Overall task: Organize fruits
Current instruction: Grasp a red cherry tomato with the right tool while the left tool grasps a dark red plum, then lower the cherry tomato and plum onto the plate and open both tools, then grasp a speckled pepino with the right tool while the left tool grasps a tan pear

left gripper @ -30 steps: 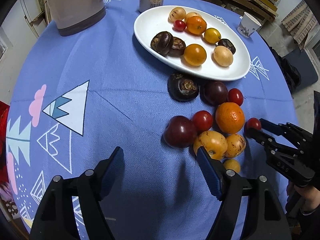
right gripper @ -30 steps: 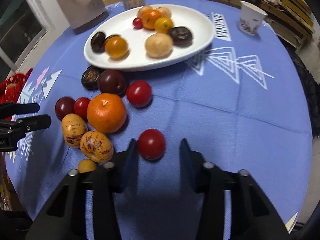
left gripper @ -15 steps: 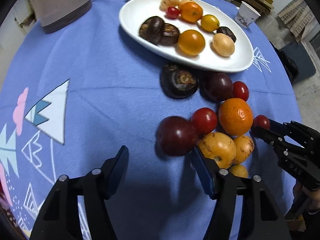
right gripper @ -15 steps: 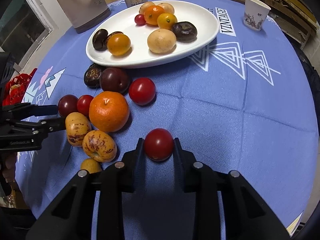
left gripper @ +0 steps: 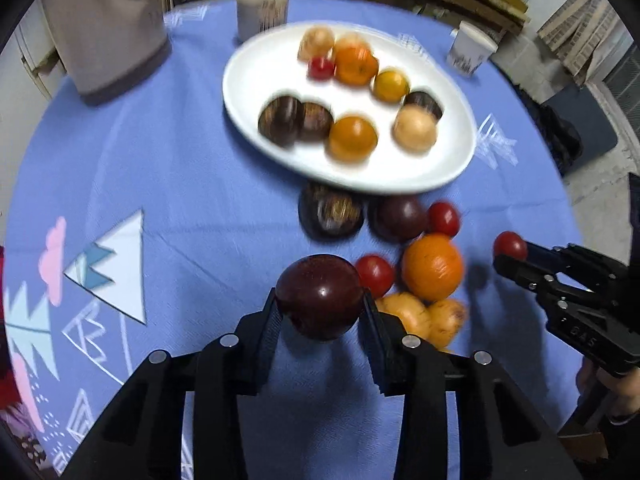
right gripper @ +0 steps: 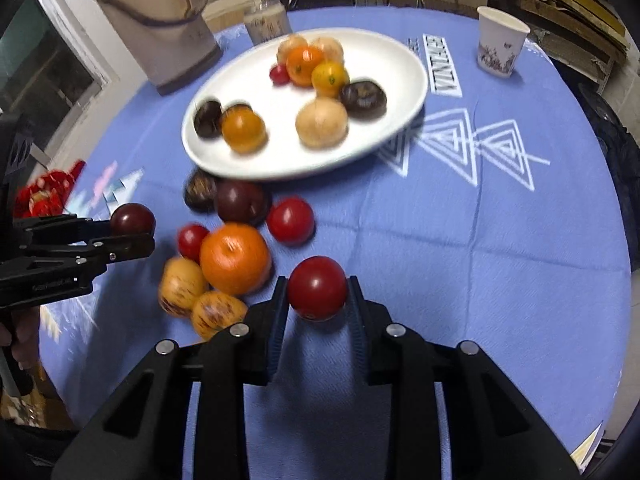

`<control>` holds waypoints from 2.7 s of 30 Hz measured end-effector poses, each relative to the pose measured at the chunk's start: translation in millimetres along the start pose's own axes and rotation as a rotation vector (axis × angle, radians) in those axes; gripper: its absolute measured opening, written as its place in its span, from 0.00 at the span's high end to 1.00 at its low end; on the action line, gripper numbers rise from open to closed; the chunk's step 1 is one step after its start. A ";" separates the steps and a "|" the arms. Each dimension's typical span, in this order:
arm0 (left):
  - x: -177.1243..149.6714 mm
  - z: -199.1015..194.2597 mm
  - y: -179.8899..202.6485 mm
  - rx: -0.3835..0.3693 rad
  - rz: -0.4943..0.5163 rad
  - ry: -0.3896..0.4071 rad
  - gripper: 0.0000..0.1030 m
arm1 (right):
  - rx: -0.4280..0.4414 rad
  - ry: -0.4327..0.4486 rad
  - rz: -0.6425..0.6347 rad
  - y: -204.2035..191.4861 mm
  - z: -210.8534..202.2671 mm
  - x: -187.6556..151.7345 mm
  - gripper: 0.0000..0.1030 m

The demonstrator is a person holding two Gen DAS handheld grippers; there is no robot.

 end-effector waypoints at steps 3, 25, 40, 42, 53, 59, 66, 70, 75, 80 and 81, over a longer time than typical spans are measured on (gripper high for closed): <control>9.3 -15.9 0.0 0.001 -0.007 0.046 0.62 | 0.018 0.038 -0.006 -4.2 -13.5 12.8 0.73; 106.0 15.4 23.0 -0.028 0.002 0.116 0.62 | 0.042 0.115 -0.014 -8.6 21.8 107.3 0.73; 120.7 47.9 11.7 0.000 -0.029 0.061 0.57 | 0.019 0.069 0.007 -1.0 65.4 123.3 0.71; 121.2 44.3 10.2 0.004 -0.038 0.074 0.49 | 0.020 0.079 0.021 1.9 62.3 122.7 0.68; 94.8 13.6 6.4 0.003 -0.042 0.102 0.41 | 0.032 0.088 0.028 1.3 28.8 90.2 0.60; 61.5 7.8 5.0 0.002 -0.065 0.068 0.41 | 0.024 0.072 0.034 -1.2 14.7 63.8 0.59; 26.8 0.7 0.7 0.010 -0.090 0.039 0.32 | 0.013 0.058 0.023 -6.6 0.2 33.0 0.38; 7.9 -1.0 -0.8 0.011 -0.088 0.018 0.32 | 0.033 0.021 -0.017 -17.5 -2.9 4.0 0.38; -12.0 2.1 -5.1 0.015 -0.114 -0.015 0.32 | 0.070 -0.039 -0.081 -40.3 -0.3 -33.0 0.38; -21.6 1.2 -3.4 0.015 -0.112 -0.030 0.31 | 0.086 -0.087 -0.138 -57.7 6.9 -59.3 0.38; -22.8 0.8 -2.1 0.015 -0.110 -0.033 0.31 | 0.088 -0.089 -0.141 -60.3 8.6 -62.4 0.38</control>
Point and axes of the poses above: each gripper's, at about its wrist camera, not at the fingertips, and z roughly the way its jaws point, y to its right, x to its top, the point moved 1 cm from there along z, roughly the way its jaws point, and after that the axes turned 3 degrees about y, right-handed, at the moved point
